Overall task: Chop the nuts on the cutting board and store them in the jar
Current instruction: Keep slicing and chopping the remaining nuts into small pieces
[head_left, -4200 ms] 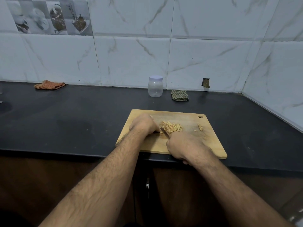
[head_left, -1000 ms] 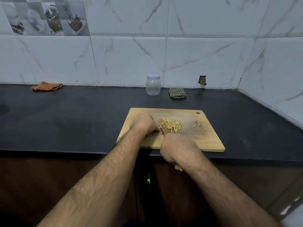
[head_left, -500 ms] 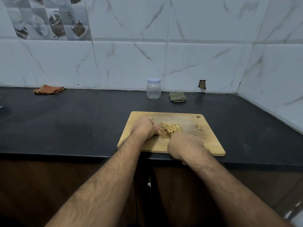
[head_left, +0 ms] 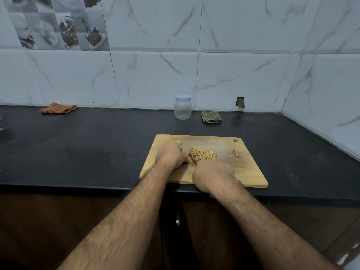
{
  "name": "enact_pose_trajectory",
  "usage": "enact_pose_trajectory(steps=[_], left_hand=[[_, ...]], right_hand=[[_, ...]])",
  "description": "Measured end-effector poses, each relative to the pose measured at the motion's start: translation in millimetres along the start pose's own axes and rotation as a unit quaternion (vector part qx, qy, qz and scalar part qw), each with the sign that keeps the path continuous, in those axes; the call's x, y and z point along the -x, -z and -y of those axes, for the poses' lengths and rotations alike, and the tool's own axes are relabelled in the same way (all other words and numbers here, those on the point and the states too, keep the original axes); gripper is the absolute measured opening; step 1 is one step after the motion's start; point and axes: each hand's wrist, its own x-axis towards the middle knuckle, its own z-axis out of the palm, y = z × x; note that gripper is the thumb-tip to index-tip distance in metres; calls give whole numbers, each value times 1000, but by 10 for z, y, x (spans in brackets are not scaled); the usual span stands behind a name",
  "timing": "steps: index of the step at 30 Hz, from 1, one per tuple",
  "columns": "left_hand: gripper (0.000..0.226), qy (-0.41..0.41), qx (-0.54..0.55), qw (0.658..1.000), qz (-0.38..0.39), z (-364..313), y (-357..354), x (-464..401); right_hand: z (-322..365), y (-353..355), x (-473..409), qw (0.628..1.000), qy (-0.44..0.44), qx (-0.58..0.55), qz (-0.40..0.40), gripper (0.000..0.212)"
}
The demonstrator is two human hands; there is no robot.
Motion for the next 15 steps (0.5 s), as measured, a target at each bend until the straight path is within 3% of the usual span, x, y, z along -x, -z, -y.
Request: enact_pose_trajectory(steps=[7, 12, 15], left_hand=[[20, 4, -4, 1000, 4, -15, 4, -3], [19, 6, -8, 1000, -4, -26, -2, 5], [18, 6, -9, 1000, -10, -37, 3, 26]], right_hand=[[37, 37, 0, 999, -17, -40, 28, 19], [86, 77, 44, 999, -3, -32, 38, 32], [63, 57, 90, 999, -8, -19, 37, 14]])
